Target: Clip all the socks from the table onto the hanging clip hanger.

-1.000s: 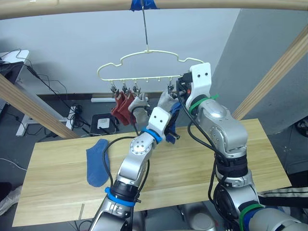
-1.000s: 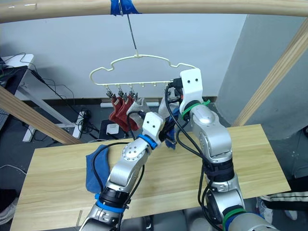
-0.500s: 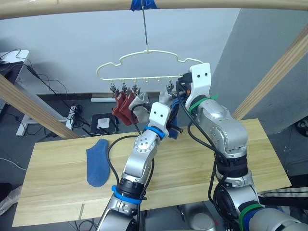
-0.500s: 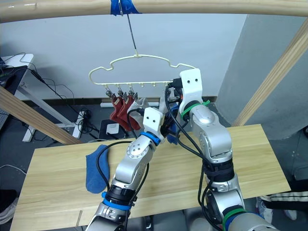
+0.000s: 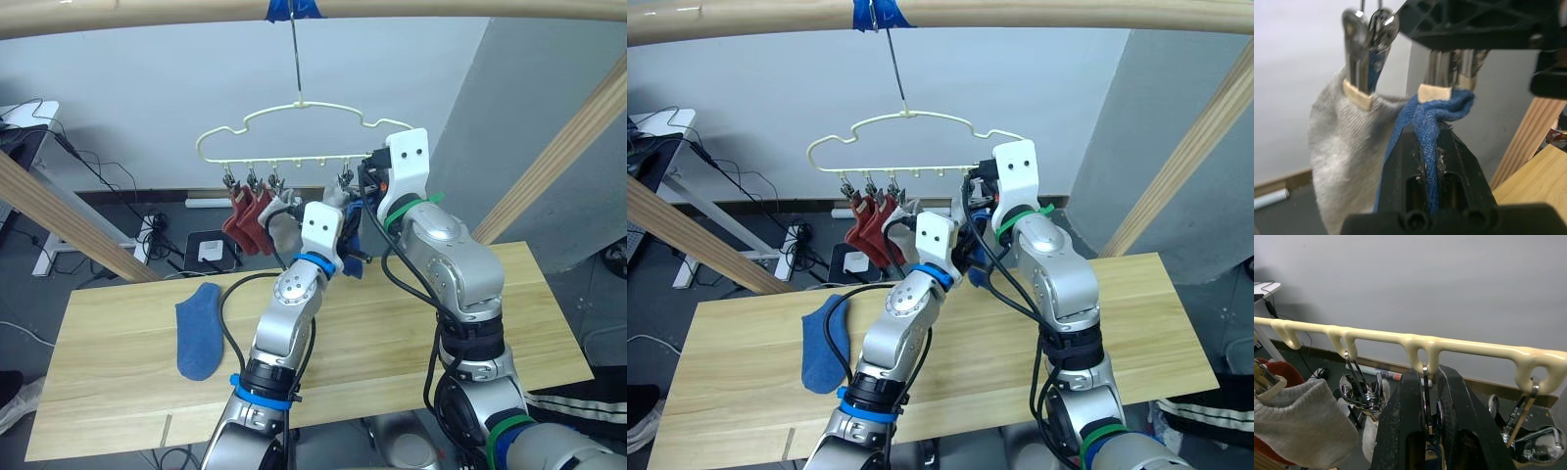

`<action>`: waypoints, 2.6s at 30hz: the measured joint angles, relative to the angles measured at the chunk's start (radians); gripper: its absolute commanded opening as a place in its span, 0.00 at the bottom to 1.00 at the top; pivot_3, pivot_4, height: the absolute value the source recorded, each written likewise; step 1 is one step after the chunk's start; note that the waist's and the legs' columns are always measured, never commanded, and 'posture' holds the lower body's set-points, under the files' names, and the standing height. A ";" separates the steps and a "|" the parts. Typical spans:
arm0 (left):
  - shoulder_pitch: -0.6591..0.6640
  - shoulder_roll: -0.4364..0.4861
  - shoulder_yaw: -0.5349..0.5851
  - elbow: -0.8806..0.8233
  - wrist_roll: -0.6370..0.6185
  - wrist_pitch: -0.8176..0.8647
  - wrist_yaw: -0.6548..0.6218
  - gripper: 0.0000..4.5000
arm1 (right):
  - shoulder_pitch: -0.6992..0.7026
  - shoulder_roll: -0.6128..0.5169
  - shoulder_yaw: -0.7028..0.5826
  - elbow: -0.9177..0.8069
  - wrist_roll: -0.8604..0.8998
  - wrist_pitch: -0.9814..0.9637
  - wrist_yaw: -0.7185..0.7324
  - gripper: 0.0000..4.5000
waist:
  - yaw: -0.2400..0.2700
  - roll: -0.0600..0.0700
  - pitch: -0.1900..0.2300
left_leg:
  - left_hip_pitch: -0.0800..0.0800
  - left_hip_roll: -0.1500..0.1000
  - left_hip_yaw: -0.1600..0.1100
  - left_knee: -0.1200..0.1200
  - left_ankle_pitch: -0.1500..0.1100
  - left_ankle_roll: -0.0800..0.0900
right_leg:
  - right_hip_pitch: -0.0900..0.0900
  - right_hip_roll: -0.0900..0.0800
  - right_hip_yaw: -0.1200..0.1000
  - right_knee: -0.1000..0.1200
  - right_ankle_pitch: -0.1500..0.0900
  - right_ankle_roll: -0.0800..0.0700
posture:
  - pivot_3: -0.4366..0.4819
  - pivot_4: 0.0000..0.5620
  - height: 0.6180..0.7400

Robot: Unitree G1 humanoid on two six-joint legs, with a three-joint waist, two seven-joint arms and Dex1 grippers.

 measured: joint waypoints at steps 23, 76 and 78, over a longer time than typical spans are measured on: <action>0.004 -0.018 0.032 -0.044 -0.219 0.190 0.064 0.00 | 0.000 -0.003 0.000 -0.002 0.000 -0.002 -0.004 0.02 | 0.000 0.000 0.000 | 0.000 0.000 0.000 0.000 0.000 0.000 | 0.000 0.000 0.000 -0.001 0.000 0.000 | 0.20 0.40 1.00; -0.040 -0.048 0.066 -0.086 -0.338 0.218 0.058 0.06 | 0.074 -0.086 -0.025 -0.255 0.165 0.204 0.108 0.73 | 0.002 0.000 0.000 | -0.004 -0.001 -0.001 0.000 0.000 0.000 | 0.000 0.000 -0.001 -0.007 0.001 0.002 | 0.20 0.43 1.00; -0.039 -0.045 0.063 -0.082 -0.325 0.211 0.047 0.17 | 0.084 -0.114 -0.035 -0.291 0.192 0.231 0.129 0.73 | 0.002 0.000 0.000 | -0.005 -0.001 -0.001 0.000 0.000 0.000 | 0.000 0.001 -0.001 -0.008 0.002 0.003 | 0.20 0.43 1.00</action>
